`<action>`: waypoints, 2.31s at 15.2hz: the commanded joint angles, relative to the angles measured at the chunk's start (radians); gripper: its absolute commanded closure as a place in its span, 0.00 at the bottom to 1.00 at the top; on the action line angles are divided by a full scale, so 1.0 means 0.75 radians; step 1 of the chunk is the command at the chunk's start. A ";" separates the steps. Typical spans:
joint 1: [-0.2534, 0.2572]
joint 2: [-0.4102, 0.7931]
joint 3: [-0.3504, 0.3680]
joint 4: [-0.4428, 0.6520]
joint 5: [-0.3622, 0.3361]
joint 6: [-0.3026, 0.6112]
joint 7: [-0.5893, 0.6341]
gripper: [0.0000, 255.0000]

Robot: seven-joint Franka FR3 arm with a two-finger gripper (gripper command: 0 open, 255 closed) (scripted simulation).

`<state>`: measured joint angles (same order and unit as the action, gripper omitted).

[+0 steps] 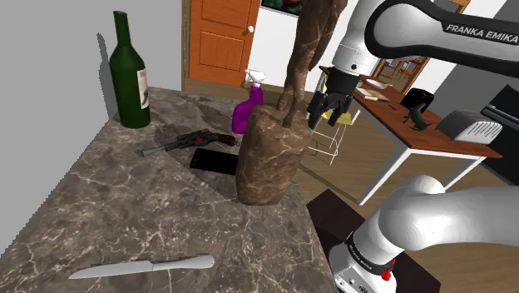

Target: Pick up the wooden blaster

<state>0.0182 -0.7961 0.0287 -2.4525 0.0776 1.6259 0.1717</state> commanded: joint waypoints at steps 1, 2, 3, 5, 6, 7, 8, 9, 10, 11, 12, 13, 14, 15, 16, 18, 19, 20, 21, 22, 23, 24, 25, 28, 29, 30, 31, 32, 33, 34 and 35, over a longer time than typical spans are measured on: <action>0.000 0.000 0.000 0.000 0.000 0.000 0.000 0.00; 0.008 0.048 0.015 0.011 0.009 0.033 0.008 0.00; 0.015 0.097 0.030 0.023 0.016 0.065 0.016 0.00; 0.029 0.197 0.059 0.053 0.029 0.126 0.032 0.00; 0.035 0.248 0.074 0.071 0.034 0.154 0.040 0.00; 0.040 0.299 0.088 0.090 0.039 0.182 0.048 0.00; 0.046 0.350 0.102 0.111 0.042 0.208 0.056 0.00; 0.051 0.402 0.116 0.134 0.044 0.233 0.064 0.00; 0.056 0.455 0.129 0.158 0.045 0.256 0.073 0.00; 0.061 0.507 0.143 0.184 0.045 0.278 0.082 0.00; 0.065 0.560 0.156 0.211 0.044 0.299 0.092 0.00; 0.070 0.613 0.168 0.240 0.042 0.318 0.101 0.00; 0.074 0.666 0.181 0.270 0.038 0.336 0.111 0.00; 0.078 0.719 0.193 0.302 0.034 0.353 0.122 0.00; 0.083 0.773 0.205 0.336 0.028 0.367 0.133 0.00; 0.093 0.880 0.227 0.408 0.013 0.392 0.155 0.00; 0.098 0.934 0.237 0.446 0.004 0.402 0.167 0.00; 0.104 0.988 0.247 0.486 -0.007 0.411 0.179 0.00; 0.110 1.042 0.255 0.527 -0.018 0.418 0.192 0.00; 0.118 1.097 0.263 0.571 -0.030 0.423 0.204 0.00; 0.123 1.133 0.268 0.600 -0.038 0.425 0.212 0.00; 0.124 1.139 0.267 0.589 -0.039 0.443 0.212 0.00; 0.124 1.146 0.267 0.578 -0.040 0.460 0.212 0.00; 0.126 1.166 0.267 0.547 -0.044 0.511 0.213 0.00; 0.126 1.174 0.267 0.538 -0.046 0.528 0.214 0.00; 0.126 1.181 0.267 0.528 -0.047 0.545 0.214 0.00; 0.127 1.186 0.267 0.523 -0.048 0.554 0.214 0.00; 0.127 1.186 0.267 0.523 -0.048 0.554 0.214 0.00; 0.126 1.184 0.267 0.520 -0.048 0.555 0.213 1.00; 0.126 1.185 0.267 0.522 -0.048 0.555 0.214 1.00; 0.126 1.185 0.267 0.521 -0.048 0.556 0.214 1.00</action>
<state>0.1124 0.0893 0.2284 -2.0577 0.0412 2.0408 0.3323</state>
